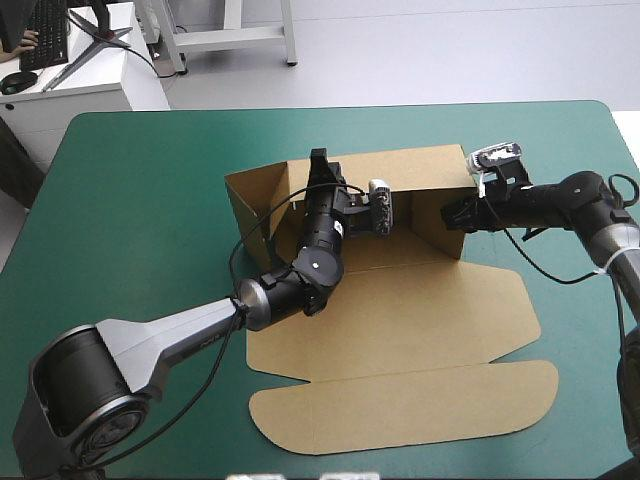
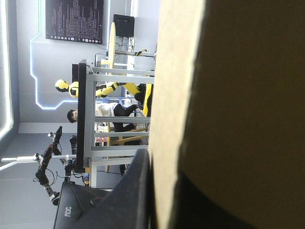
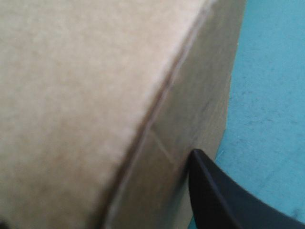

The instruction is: Fold the box

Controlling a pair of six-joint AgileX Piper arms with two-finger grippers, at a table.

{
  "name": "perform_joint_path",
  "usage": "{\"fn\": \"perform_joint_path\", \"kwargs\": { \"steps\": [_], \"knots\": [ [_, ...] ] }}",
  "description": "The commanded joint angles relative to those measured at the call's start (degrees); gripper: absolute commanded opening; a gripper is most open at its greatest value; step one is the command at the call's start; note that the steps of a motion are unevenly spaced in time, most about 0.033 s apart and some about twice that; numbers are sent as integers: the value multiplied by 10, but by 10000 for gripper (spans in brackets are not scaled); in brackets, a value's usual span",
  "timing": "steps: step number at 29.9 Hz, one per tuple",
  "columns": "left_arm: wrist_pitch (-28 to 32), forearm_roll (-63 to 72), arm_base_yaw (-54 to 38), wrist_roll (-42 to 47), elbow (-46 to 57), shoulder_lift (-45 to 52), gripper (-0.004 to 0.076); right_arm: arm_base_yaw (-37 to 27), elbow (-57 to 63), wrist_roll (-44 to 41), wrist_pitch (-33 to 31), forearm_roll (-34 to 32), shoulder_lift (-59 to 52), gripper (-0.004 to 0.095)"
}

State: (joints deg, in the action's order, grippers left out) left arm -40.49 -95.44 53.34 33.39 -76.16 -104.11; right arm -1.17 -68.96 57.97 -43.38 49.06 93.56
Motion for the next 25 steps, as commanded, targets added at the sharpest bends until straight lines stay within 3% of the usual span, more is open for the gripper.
{"fn": "perform_joint_path", "kwargs": {
  "steps": [1,3,6,20,25],
  "knots": [
    [35,-20,8,19,-17,29,-10,10,-9,6,-10,42,-13,400],
    [35,-20,8,19,-17,29,-10,10,-9,-5,6,42,-13,312],
    [35,-20,8,19,-17,29,-10,10,-9,-12,39,42,-13,-11],
    [35,-20,8,19,-17,29,-8,15,-9,-1,37,48,-13,-8],
    [47,-20,8,19,-17,29,99,15,-9,-2,39,43,-13,-9]
  ]
}}
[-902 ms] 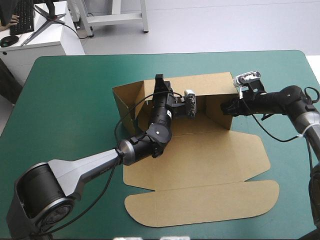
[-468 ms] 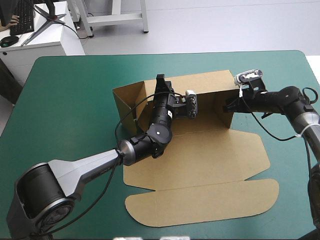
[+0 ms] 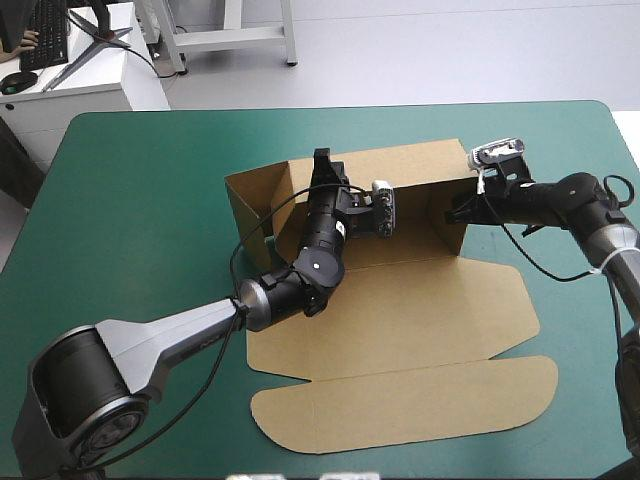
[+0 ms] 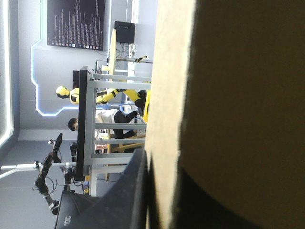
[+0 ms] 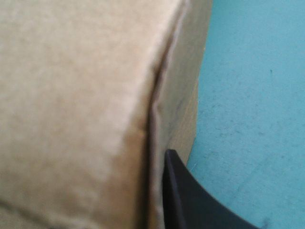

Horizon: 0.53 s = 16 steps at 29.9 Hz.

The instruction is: Fold the box

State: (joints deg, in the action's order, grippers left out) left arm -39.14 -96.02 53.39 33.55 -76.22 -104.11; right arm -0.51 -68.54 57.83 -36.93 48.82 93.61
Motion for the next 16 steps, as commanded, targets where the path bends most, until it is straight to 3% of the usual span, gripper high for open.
{"fn": "perform_joint_path", "kwargs": {
  "steps": [1,7,16],
  "knots": [
    [41,-16,7,18,-17,29,139,9,-13,-2,-25,44,-13,-9],
    [93,-26,8,50,-17,29,367,9,-13,-23,0,33,-13,-8],
    [91,-73,55,93,-21,49,370,9,-15,-73,55,-6,-13,-9]
  ]
}}
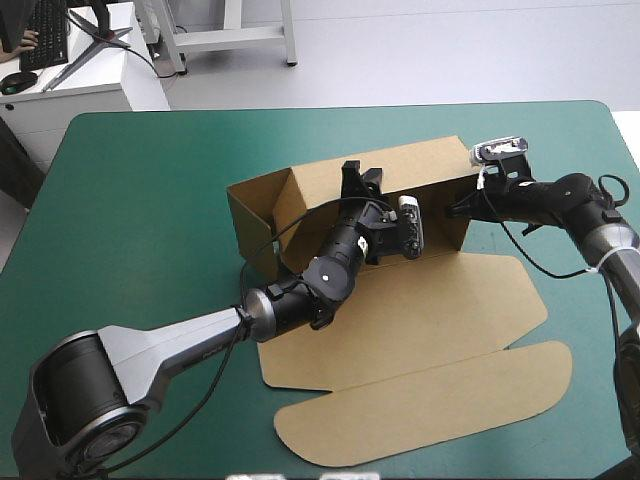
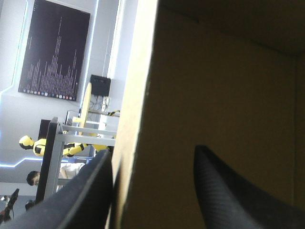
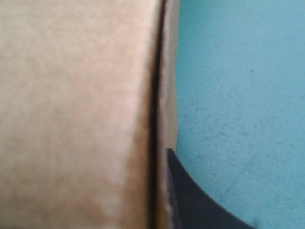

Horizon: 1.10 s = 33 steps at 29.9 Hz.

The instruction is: Fold the box

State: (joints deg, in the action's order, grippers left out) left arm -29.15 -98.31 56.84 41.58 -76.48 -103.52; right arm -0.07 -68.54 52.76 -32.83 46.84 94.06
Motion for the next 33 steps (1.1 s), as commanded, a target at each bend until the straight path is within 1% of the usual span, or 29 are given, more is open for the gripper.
{"fn": "perform_joint_path", "kwargs": {
  "steps": [1,3,6,9,11,12,13,15,16,17,18,20,23,24,26,33],
  "knots": [
    [-9,-50,28,13,-19,48,370,4,-18,-24,18,8,-18,-8],
    [-13,-50,46,13,-19,60,370,4,-31,-41,20,-8,-12,-8],
    [-29,-50,74,13,-19,83,363,4,-59,-107,20,-64,6,-8],
    [-55,-50,102,13,-19,112,361,4,-87,-163,14,-110,22,-9],
    [-80,-50,119,13,-19,132,340,4,-101,-185,6,-129,28,-9],
    [-89,-50,124,13,-19,140,315,4,-108,-192,2,-132,28,-9],
    [-100,-50,127,13,-19,150,274,4,-114,-197,-3,-132,28,-9],
    [-122,-50,127,13,-19,169,139,4,-130,-200,-26,-132,27,-9],
    [-141,-50,121,13,-19,181,15,4,-141,-204,-46,-137,27,-9],
    [-148,-50,116,9,-19,191,-2,4,-150,-211,-61,-143,27,-9],
    [-155,-50,107,10,-19,202,10,4,-164,-224,-80,-151,27,-9],
    [-156,-47,83,16,-19,229,11,4,-182,-230,-107,-154,25,-8],
    [-156,-19,26,35,-19,268,12,4,-221,-268,-163,-171,22,-8],
    [-156,6,2,35,-19,282,11,4,-238,-286,-200,-183,22,-8],
    [-153,65,-46,34,-19,305,11,4,-260,-300,-250,-203,22,-2],
    [-132,249,-247,-19,-19,353,12,6,-303,-363,-393,-215,21,-2]
  ]
}}
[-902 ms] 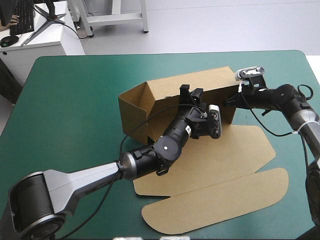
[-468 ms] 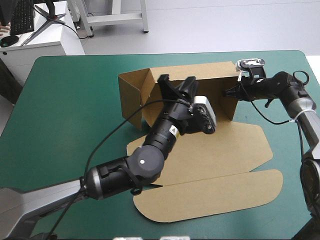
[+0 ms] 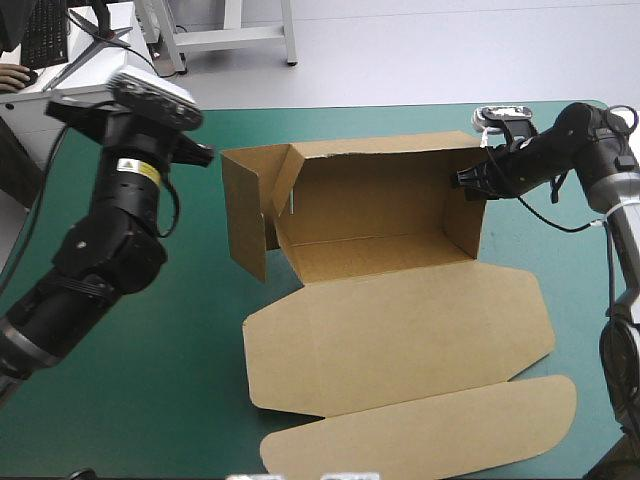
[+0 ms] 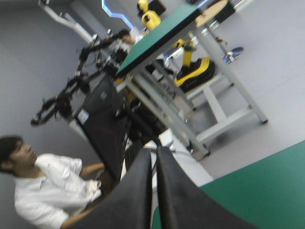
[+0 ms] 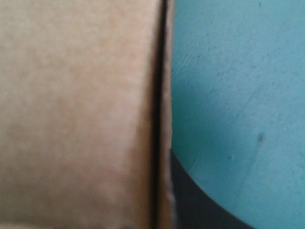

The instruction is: Fold the box

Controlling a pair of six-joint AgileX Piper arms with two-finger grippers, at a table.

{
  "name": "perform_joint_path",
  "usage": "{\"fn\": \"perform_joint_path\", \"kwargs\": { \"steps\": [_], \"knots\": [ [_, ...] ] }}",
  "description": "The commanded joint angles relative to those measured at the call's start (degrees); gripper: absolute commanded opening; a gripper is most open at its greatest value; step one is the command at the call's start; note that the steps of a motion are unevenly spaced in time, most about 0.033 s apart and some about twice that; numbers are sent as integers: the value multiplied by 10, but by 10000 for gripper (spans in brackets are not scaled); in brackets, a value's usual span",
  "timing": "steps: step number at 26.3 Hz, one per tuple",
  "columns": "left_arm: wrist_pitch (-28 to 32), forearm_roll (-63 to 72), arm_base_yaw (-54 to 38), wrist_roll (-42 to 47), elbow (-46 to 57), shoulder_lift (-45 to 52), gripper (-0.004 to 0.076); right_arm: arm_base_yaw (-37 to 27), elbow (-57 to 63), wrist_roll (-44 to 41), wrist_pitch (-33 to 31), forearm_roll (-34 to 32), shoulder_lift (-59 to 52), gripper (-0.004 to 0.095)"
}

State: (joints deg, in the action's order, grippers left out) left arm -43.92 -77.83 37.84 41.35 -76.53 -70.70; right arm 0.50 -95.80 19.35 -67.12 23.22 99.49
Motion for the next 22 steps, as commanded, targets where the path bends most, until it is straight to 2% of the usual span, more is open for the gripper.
{"fn": "perform_joint_path", "kwargs": {
  "steps": [1,7,10,16,17,18,19,20,22],
  "knots": [
    [21,75,-87,-30,-19,27,12,7,-28,-44,-47,13,-35,-2],
    [55,305,-236,-175,-15,25,11,97,-27,-116,-47,-108,-28,-2],
    [45,403,-298,-237,-13,17,11,132,-27,-158,-47,-169,-3,-3],
    [15,537,-365,-358,-13,-5,12,137,-33,-174,-32,-174,46,29],
    [15,552,-370,-368,-13,-9,11,137,-33,-176,-26,-174,51,52],
    [15,570,-370,-380,-13,-18,11,137,-37,-175,-17,-174,63,146],
    [15,574,-370,-382,-13,-21,11,137,-41,-175,-10,-173,67,195],
    [15,580,-370,-387,-13,-29,11,137,-51,-174,3,-169,74,323],
    [12,581,-370,-388,-13,-40,11,137,-80,-174,9,-170,76,456]
  ]
}}
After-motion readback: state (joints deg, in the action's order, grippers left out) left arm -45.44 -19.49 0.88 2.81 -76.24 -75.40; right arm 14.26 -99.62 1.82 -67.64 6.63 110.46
